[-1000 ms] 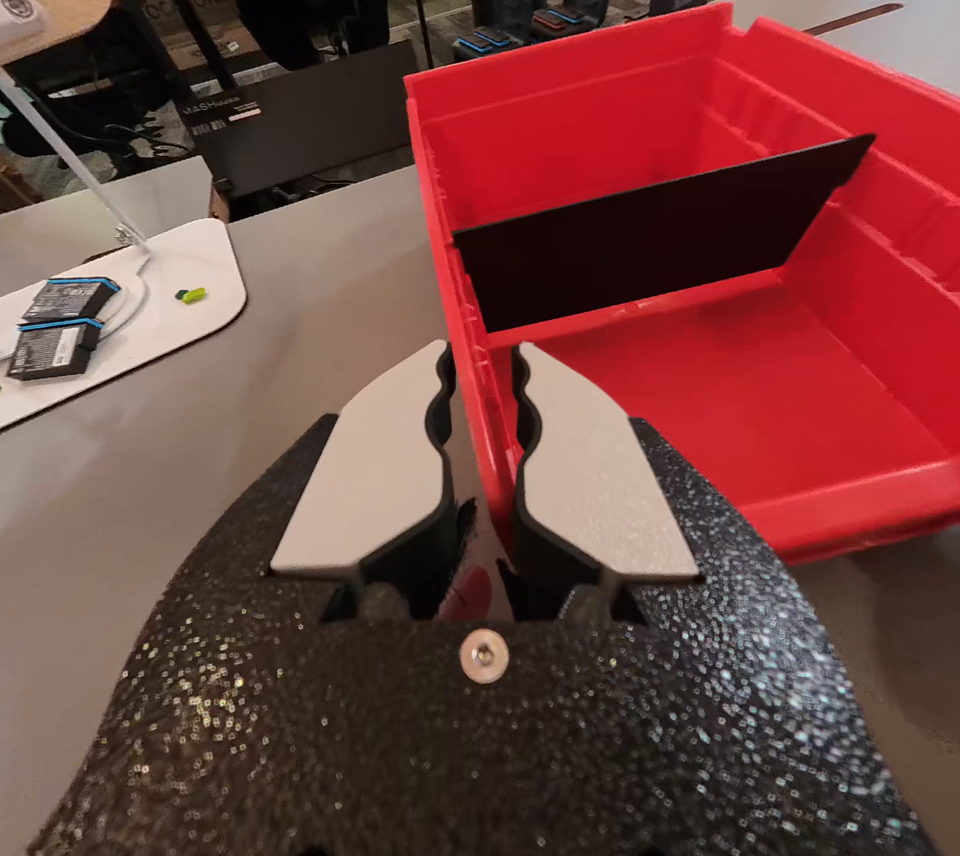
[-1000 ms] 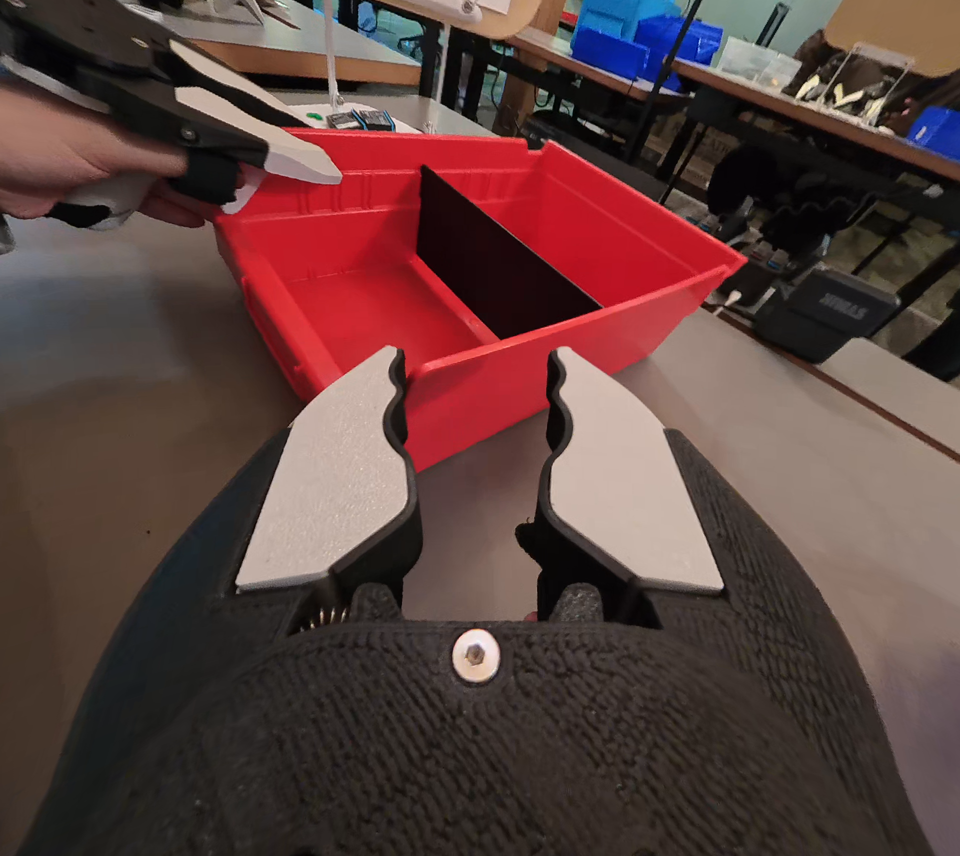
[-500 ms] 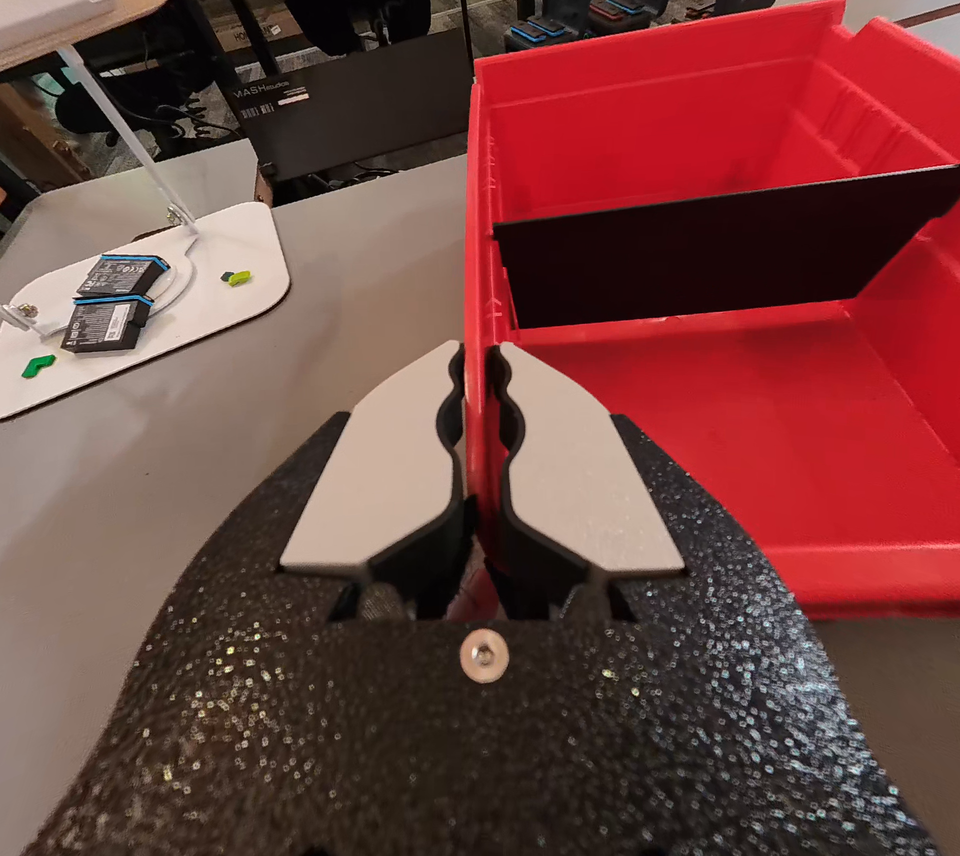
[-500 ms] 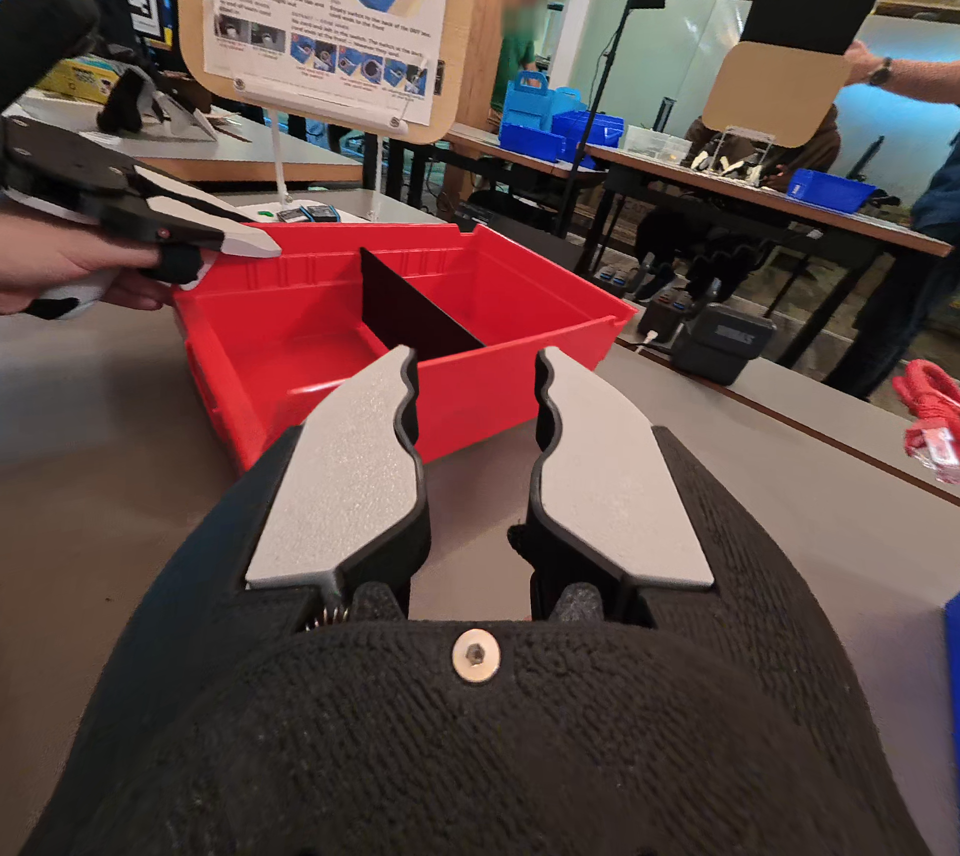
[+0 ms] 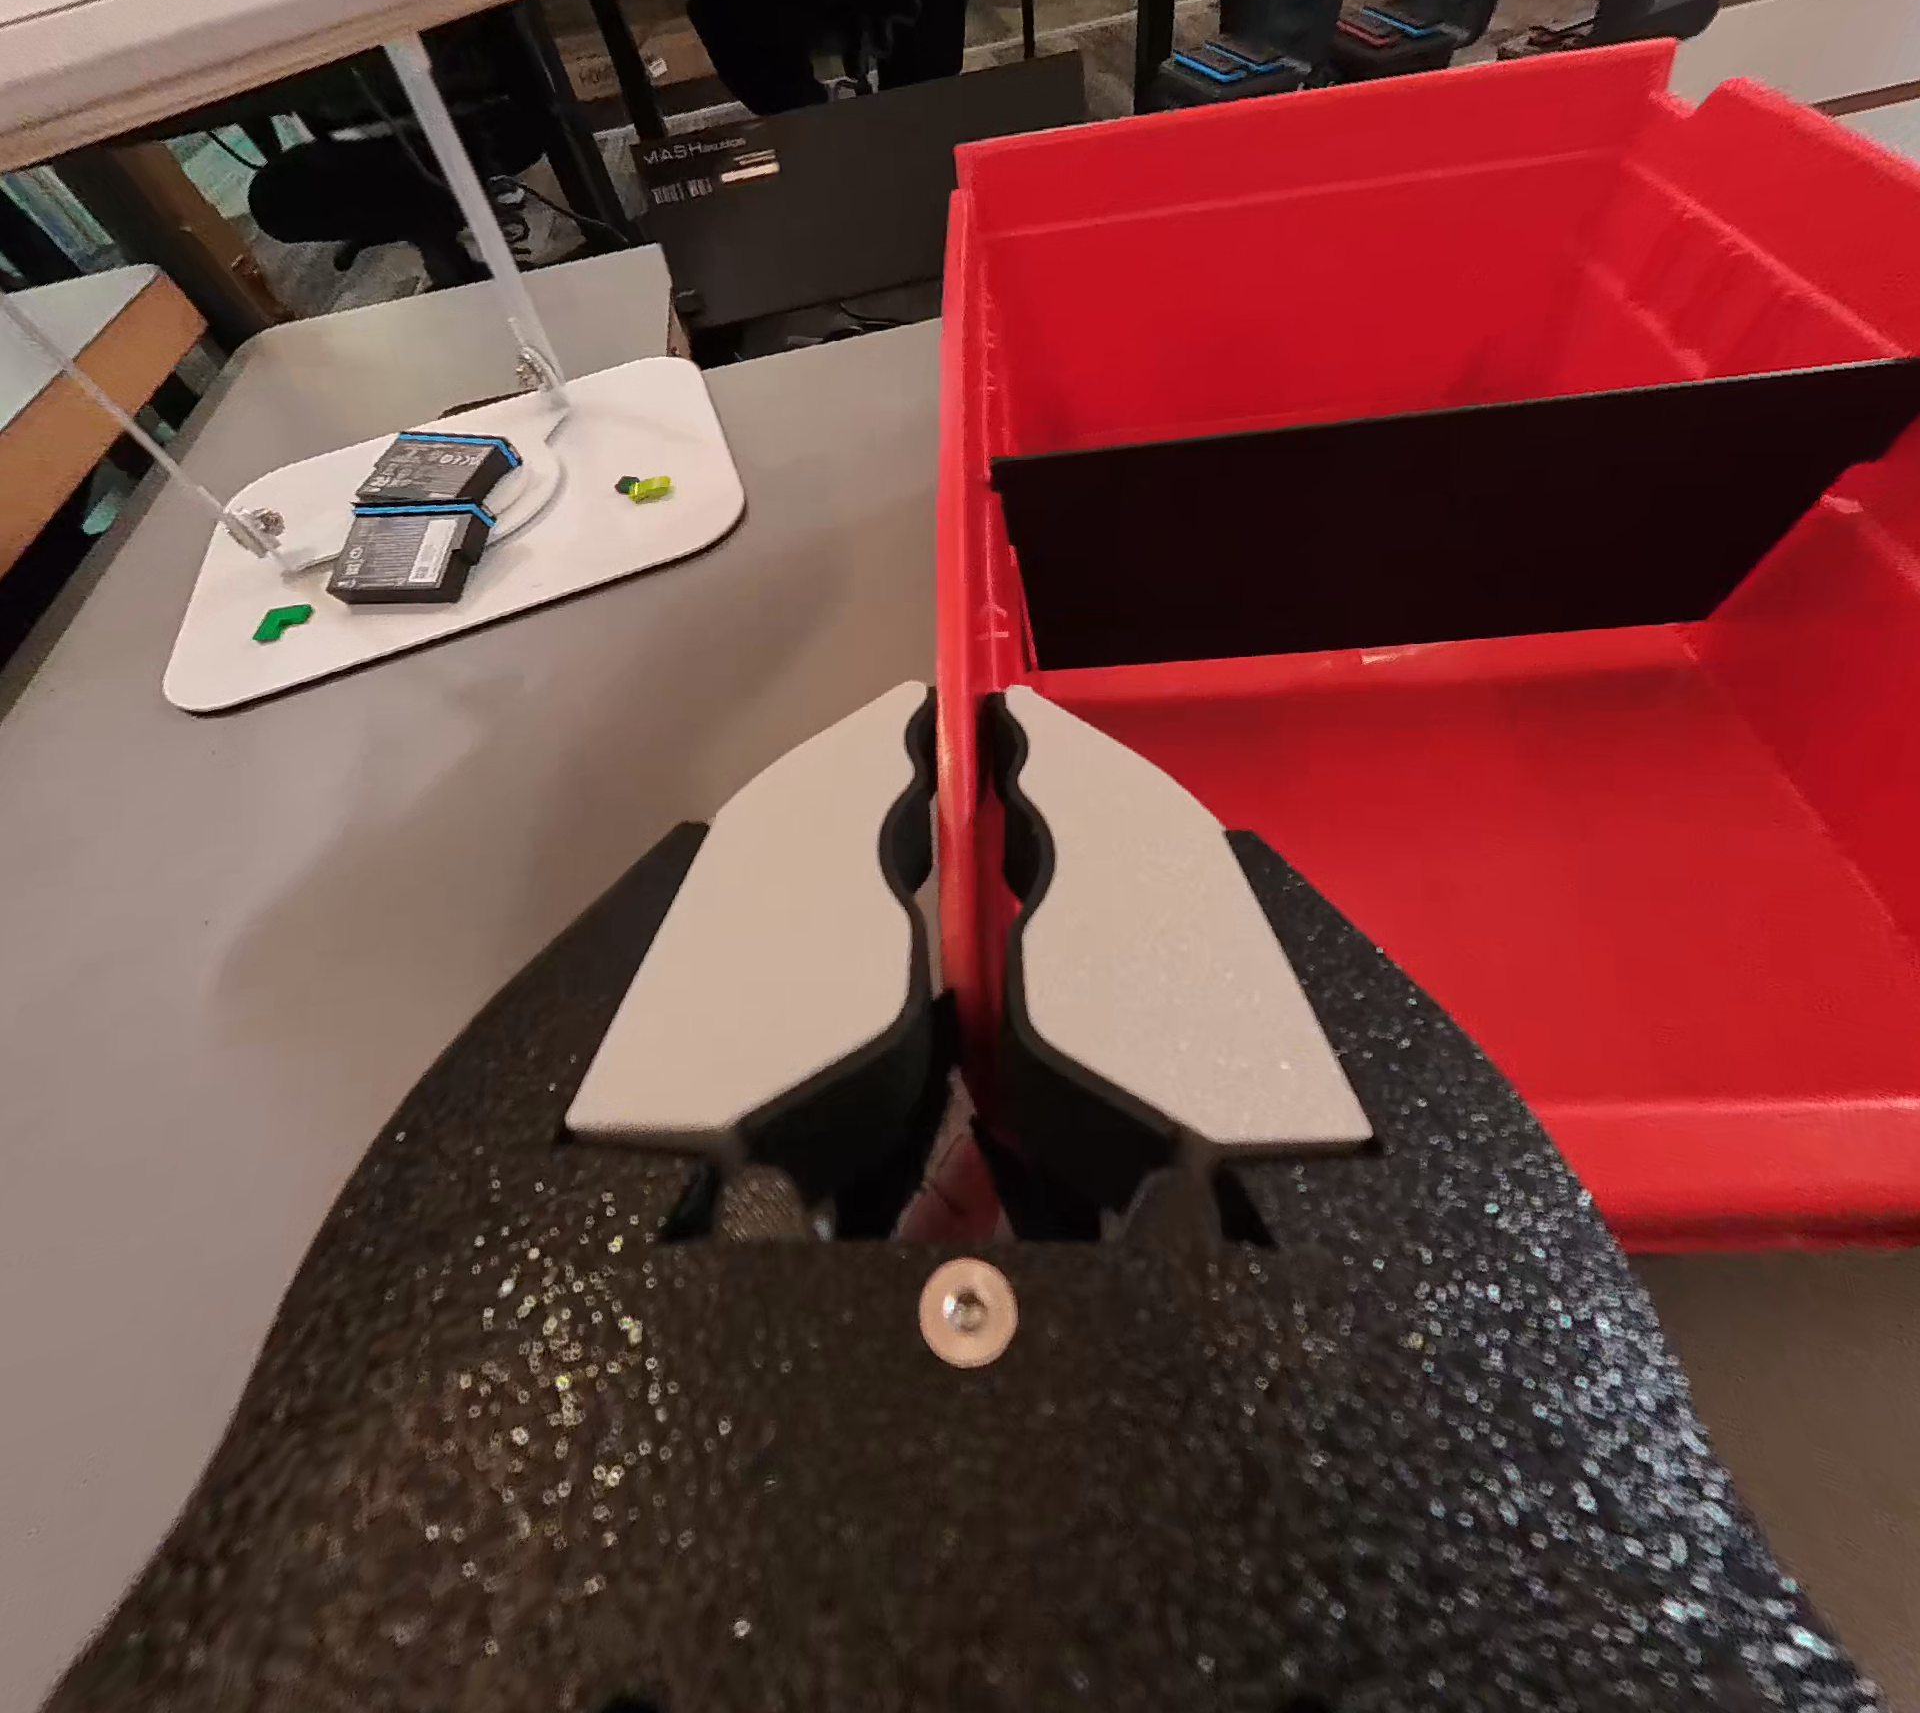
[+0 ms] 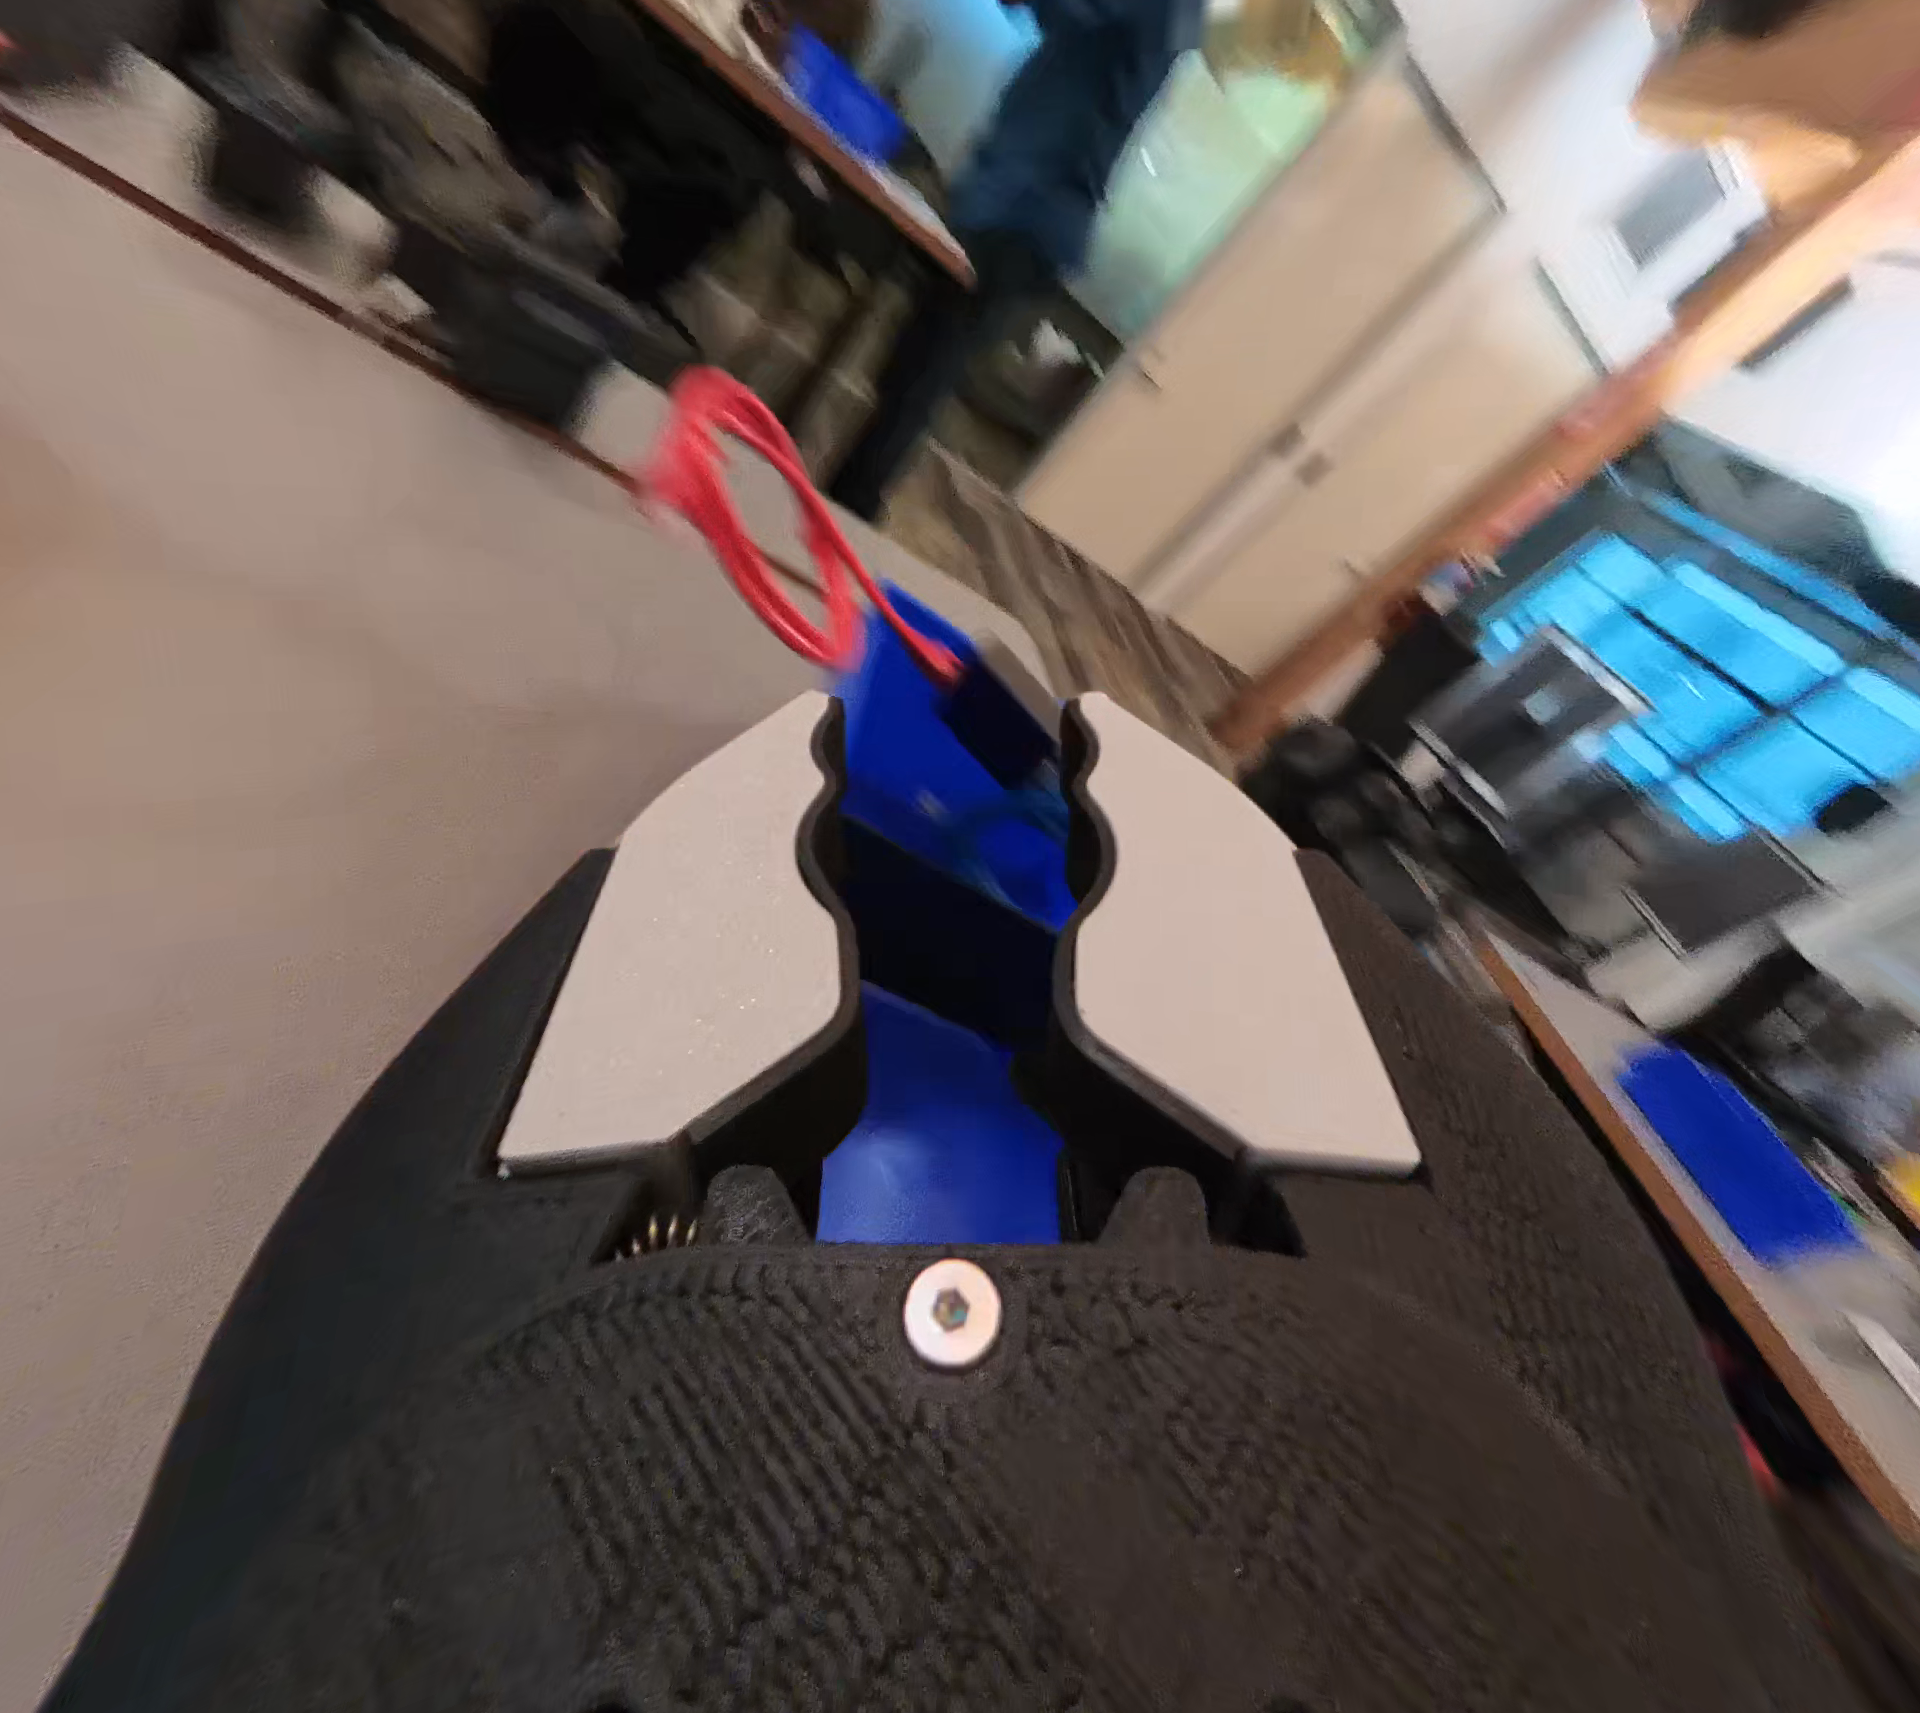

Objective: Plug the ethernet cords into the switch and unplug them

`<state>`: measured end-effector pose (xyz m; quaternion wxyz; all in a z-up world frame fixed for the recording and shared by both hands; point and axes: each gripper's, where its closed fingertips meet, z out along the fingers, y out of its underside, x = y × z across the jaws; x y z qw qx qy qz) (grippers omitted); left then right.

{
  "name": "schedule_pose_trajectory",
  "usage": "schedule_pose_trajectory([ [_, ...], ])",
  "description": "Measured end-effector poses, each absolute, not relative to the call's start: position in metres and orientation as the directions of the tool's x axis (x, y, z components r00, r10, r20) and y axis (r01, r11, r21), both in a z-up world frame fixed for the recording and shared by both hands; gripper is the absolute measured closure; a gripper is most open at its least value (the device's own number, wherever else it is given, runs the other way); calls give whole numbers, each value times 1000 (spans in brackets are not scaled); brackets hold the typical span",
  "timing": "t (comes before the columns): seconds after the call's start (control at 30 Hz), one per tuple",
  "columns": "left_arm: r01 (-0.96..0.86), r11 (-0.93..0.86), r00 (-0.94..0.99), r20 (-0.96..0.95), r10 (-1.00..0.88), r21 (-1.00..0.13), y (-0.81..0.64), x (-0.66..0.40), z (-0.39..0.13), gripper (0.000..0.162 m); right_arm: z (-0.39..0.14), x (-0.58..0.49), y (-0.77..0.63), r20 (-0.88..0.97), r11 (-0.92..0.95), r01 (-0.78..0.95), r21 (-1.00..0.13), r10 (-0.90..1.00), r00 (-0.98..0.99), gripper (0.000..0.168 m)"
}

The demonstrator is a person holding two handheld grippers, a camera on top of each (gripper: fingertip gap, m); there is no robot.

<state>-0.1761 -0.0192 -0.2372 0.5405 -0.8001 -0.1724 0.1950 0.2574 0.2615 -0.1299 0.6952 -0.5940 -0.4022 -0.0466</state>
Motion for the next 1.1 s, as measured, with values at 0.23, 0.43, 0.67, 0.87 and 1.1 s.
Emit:
schedule_pose_trajectory([
  [0.23,53,-354,869,-131,478,-934,-20,-178,-237,154,-172,406,348,464,-174,554,-814,380,800,129],
  [0.43,14,-341,864,-160,477,-940,-19,-179,-233,150,-212,440,380,348,-352,504,-789,419,838,130],
  [0.67,22,-393,908,-146,392,-919,-9,-173,-236,108,-262,444,398,357,-488,598,-636,500,789,131],
  [0.87,-31,-458,924,-201,326,-888,3,-176,-239,119,-264,435,401,345,-484,618,-620,539,769,146],
  [1.1,-49,-532,919,-247,307,-845,5,-185,-247,128,-265,414,388,277,-459,600,-655,593,756,156],
])
